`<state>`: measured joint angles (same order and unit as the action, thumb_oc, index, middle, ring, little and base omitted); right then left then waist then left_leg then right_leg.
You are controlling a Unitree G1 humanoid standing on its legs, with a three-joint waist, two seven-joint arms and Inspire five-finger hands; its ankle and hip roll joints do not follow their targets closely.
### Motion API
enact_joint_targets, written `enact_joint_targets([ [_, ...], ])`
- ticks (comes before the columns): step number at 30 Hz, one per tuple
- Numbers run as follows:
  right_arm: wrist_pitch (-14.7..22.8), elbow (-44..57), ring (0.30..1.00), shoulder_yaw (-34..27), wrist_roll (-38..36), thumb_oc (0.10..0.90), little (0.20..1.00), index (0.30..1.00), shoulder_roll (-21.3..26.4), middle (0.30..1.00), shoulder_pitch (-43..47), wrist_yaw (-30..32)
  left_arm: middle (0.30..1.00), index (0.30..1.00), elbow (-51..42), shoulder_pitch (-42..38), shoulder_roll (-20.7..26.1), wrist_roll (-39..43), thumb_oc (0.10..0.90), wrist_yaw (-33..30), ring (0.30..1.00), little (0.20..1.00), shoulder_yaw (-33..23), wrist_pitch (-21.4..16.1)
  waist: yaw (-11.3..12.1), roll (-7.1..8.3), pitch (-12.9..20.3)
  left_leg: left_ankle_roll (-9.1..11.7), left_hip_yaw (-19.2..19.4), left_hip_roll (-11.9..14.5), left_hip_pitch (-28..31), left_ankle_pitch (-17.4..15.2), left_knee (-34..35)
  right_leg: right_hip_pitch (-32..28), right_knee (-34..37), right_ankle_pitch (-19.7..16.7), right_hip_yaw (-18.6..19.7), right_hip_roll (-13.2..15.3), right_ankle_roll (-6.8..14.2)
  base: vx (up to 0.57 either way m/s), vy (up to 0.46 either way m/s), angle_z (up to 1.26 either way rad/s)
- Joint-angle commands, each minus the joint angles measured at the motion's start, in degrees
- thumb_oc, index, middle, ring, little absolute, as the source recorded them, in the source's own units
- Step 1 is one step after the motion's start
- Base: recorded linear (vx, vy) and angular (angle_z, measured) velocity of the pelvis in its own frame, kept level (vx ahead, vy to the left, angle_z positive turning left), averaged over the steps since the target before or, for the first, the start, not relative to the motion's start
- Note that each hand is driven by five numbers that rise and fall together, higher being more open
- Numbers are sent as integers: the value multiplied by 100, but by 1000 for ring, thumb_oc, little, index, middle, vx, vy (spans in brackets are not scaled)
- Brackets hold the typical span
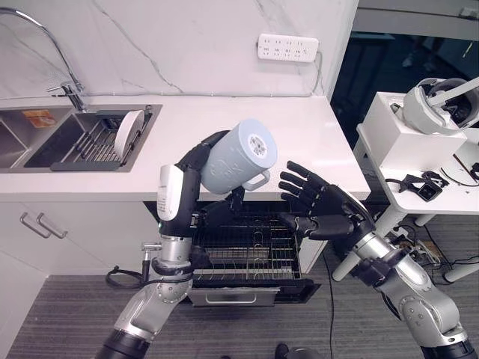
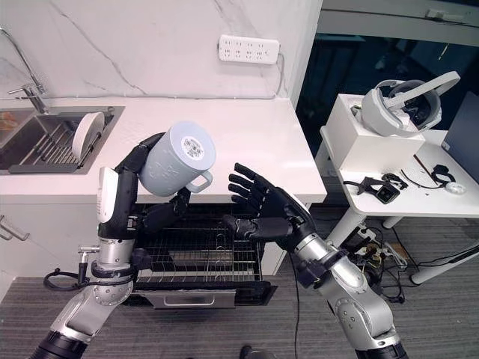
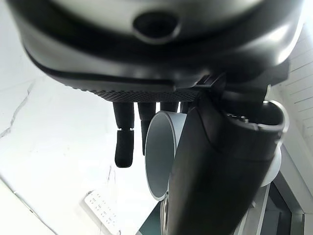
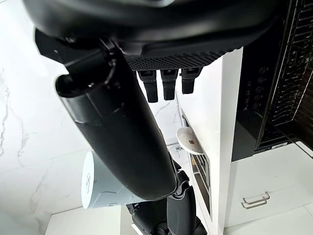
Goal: Place the dishes in the dishwasher.
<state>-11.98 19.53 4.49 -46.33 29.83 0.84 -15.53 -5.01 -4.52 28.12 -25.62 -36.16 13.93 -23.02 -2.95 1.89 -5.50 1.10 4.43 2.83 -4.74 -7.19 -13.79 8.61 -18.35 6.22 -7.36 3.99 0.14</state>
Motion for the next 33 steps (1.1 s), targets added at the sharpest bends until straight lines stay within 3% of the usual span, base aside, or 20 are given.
enact_joint_targets([
  [1, 601, 372, 900, 50, -423, 800, 900, 900, -122, 900, 732, 3, 300, 300, -202, -720, 90, 73, 400, -322, 300, 300, 75, -540, -2, 99, 301, 6, 396, 218, 229, -926, -340, -443, 116, 603, 69, 186, 611, 0, 0, 0],
  [33, 542, 512, 900, 466, -384, 800, 900, 900, -321, 900, 1492, 462, 300, 300, 69, -858, 10, 77, 400, -49, 300, 300, 788, -745, 78, 132, 325, -37, 431, 232, 275, -984, -340, -473, 116, 590, 74, 238, 639, 0, 0, 0],
])
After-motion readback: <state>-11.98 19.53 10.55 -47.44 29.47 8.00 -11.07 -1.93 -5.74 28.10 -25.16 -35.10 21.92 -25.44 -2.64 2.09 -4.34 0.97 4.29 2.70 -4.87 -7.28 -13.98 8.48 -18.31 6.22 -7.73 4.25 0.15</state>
